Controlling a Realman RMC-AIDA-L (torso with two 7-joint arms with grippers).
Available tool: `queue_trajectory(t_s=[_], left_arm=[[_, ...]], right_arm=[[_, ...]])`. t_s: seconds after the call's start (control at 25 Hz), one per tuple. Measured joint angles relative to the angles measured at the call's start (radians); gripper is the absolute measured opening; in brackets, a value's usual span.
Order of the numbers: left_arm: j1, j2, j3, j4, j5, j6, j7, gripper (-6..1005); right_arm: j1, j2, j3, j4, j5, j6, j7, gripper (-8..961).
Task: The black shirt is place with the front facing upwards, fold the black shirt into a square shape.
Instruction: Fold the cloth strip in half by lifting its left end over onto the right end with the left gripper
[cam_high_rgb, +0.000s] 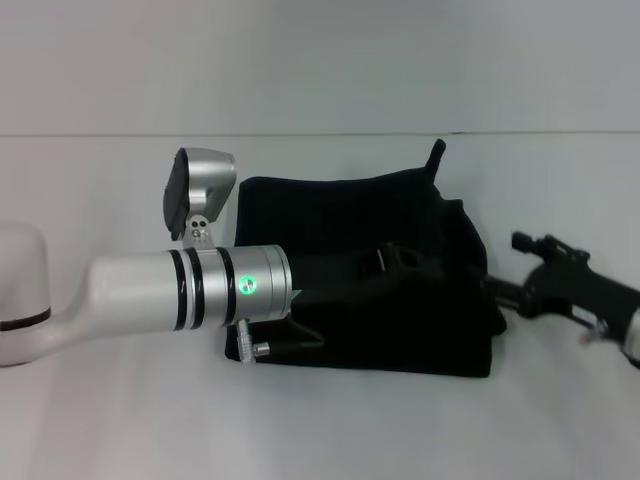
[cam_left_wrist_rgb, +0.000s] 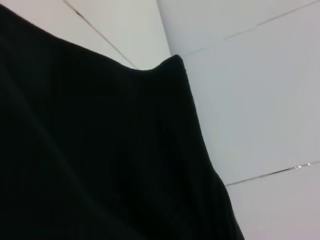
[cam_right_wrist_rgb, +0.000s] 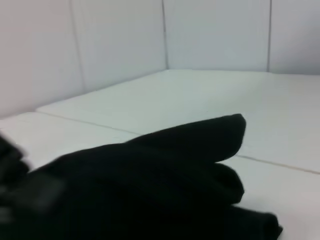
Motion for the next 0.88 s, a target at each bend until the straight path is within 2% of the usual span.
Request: queue_trajectory(t_s=[0.24,0.48,0.68,0.88], left_arm=[[0.000,0.000,0.003,-0.021,-0.001,0.014,0.023,59],[0.003,-0.001,0.004,-0.027,0.002,0.018,0.041,60],[0.007,0.000,0.011,-0.027,0.006,0.022,0.052,60],[0.012,-0.001,0.040,-0.027,0.007,0.004,0.054,59]], right_arm=[[0.109,0.002,0.001,0.031,0.008,0.159,0.001,926],[0.175,0.002,0.002,0.039,0.059,0.227,-0.006,926],[0.194,0.001,0.001,0.037,0.108,0.254,-0.007,926],[0.179,-0.003,0.003,0.030,0.169,0.276,-0.007,926]])
